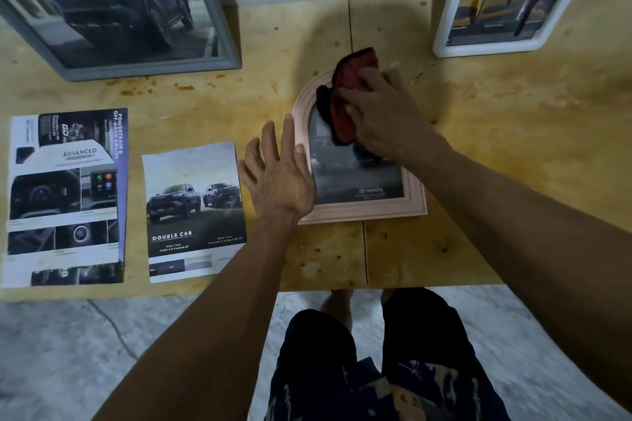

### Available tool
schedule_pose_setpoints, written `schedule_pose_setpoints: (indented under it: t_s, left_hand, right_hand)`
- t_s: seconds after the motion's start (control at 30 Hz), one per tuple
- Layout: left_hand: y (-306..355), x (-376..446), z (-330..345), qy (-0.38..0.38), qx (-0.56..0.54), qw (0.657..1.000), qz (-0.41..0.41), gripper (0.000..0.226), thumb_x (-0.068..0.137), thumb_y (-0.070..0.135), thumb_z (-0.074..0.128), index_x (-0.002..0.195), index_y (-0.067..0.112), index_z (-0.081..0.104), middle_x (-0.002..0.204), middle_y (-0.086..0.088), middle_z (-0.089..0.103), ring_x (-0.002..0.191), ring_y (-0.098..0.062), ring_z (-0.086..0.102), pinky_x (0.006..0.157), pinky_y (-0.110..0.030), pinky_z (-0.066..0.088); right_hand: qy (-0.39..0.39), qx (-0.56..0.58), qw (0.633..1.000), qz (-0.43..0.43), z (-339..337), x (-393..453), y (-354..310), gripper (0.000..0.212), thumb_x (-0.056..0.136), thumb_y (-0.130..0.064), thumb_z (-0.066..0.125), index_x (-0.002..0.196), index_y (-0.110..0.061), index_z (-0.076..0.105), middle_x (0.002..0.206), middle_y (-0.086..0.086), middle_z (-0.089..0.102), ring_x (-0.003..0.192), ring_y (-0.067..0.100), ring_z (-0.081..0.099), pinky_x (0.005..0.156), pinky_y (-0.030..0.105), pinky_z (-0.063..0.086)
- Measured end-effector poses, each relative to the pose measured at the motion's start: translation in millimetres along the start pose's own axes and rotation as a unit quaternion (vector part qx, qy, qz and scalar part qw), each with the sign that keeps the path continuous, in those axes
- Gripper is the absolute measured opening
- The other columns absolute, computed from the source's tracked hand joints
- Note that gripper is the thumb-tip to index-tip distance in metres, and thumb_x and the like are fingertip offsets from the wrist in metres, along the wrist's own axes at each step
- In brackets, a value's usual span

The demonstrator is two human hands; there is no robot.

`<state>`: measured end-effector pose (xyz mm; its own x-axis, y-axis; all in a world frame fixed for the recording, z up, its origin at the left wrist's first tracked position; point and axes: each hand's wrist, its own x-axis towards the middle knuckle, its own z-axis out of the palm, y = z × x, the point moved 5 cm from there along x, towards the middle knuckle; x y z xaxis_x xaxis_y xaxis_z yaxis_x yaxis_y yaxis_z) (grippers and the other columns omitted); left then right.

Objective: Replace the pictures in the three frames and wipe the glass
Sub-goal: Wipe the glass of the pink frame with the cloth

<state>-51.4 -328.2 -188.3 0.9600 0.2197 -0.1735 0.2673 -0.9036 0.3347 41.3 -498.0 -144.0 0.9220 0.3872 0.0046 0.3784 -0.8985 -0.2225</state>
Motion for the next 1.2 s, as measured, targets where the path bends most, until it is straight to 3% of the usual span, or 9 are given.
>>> schedule_pose_setpoints:
  t_s: [0.13, 0.23, 0.33, 0.43, 0.57, 0.67, 0.77, 1.0, 1.2]
  left_hand:
    - [7, 2, -1, 0.014, 0.008, 1.0, -0.007, 0.051, 0.106, 0.044, 0.017, 0.156, 0.039, 0.012, 0.163, 0.002, 0.016, 0.145, -0.031, 0.018, 0.116, -0.054, 0.016]
    - [-2, -1, 0, 0.009, 0.01, 1.0, -0.012, 0.051, 0.106, 0.043, 0.017, 0.156, 0.039, 0.011, 0.164, 0.002, 0.016, 0.145, -0.031, 0.017, 0.115, -0.056, 0.016]
    - [-8, -5, 3, 0.005, 0.017, 1.0, -0.013, 0.051, 0.106, 0.043, 0.018, 0.157, 0.038, 0.011, 0.163, 0.001, 0.016, 0.145, -0.031, 0.017, 0.115, -0.056, 0.016]
    - [-8, -5, 3, 0.003, 0.019, 1.0, -0.012, 0.052, 0.106, 0.043, 0.019, 0.157, 0.037, 0.011, 0.163, 0.0, 0.018, 0.145, -0.031, 0.018, 0.115, -0.054, 0.016]
    - [-9, -6, 2, 0.007, 0.016, 1.0, -0.012, 0.051, 0.106, 0.043, 0.018, 0.156, 0.038, 0.012, 0.163, 0.002, 0.017, 0.145, -0.031, 0.018, 0.115, -0.055, 0.016]
    - [-9, -6, 1, 0.008, 0.019, 1.0, -0.009, 0.051, 0.106, 0.043, 0.018, 0.157, 0.037, 0.012, 0.163, 0.001, 0.017, 0.145, -0.031, 0.018, 0.115, -0.055, 0.016]
    - [-10, -7, 1, 0.017, 0.025, 1.0, -0.009, 0.052, 0.106, 0.044, 0.018, 0.157, 0.036, 0.013, 0.163, 0.0, 0.019, 0.144, -0.031, 0.021, 0.115, -0.053, 0.018]
    - [-11, -6, 3, 0.002, 0.009, 1.0, -0.014, 0.052, 0.106, 0.043, 0.018, 0.157, 0.038, 0.011, 0.164, 0.001, 0.016, 0.145, -0.03, 0.018, 0.115, -0.056, 0.017]
    - [-11, -6, 3, 0.0, 0.005, 1.0, -0.014, 0.051, 0.106, 0.044, 0.015, 0.156, 0.039, 0.01, 0.164, 0.002, 0.014, 0.146, -0.03, 0.016, 0.116, -0.056, 0.014]
  right_hand:
    - [0.007, 0.024, 1.0, 0.005, 9, -28, -9, 0.035, 0.09, -0.021, 0.054, 0.122, -0.01, 0.064, 0.124, 0.02, 0.058, 0.108, 0.043, 0.052, 0.088, 0.048, 0.048]
    - [0.006, 0.018, 0.998, -0.061, 10, -63, -33, 0.027, 0.08, -0.016, 0.069, 0.105, -0.007, 0.07, 0.107, 0.018, 0.063, 0.102, 0.033, 0.044, 0.086, 0.043, 0.041]
    - [-0.091, 0.031, 0.992, -0.084, 7, -89, -38, 0.03, 0.068, -0.015, 0.079, 0.097, -0.011, 0.072, 0.1, 0.011, 0.064, 0.09, 0.027, 0.049, 0.075, 0.034, 0.043]
    - [-0.172, 0.072, 0.982, -0.015, -6, -77, -29, 0.026, 0.085, -0.027, 0.063, 0.106, -0.013, 0.067, 0.107, 0.01, 0.059, 0.086, 0.027, 0.056, 0.067, 0.026, 0.038]
    - [-0.09, 0.044, 0.995, -0.015, -18, -23, -27, 0.046, 0.092, -0.041, 0.039, 0.128, -0.019, 0.058, 0.135, 0.011, 0.045, 0.123, 0.034, 0.041, 0.088, 0.044, 0.044]
    - [-0.123, -0.05, 0.989, -0.072, 7, -8, -21, 0.046, 0.095, -0.043, 0.044, 0.14, -0.033, 0.045, 0.148, 0.003, 0.036, 0.13, 0.032, 0.036, 0.097, 0.05, 0.037]
    - [-0.108, -0.08, 0.99, -0.046, 17, -21, -4, 0.055, 0.092, -0.038, 0.051, 0.145, -0.031, 0.037, 0.15, 0.005, 0.037, 0.13, 0.031, 0.04, 0.104, 0.053, 0.03]
    - [-0.084, -0.13, 0.988, -0.004, 5, -84, -13, 0.051, 0.082, -0.033, 0.06, 0.13, -0.016, 0.054, 0.124, 0.013, 0.057, 0.107, 0.033, 0.055, 0.095, 0.048, 0.04]
    - [-0.081, -0.014, 0.996, 0.035, 6, -116, -36, 0.02, 0.084, -0.024, 0.056, 0.095, -0.011, 0.067, 0.092, 0.01, 0.062, 0.086, 0.03, 0.053, 0.072, 0.036, 0.044]
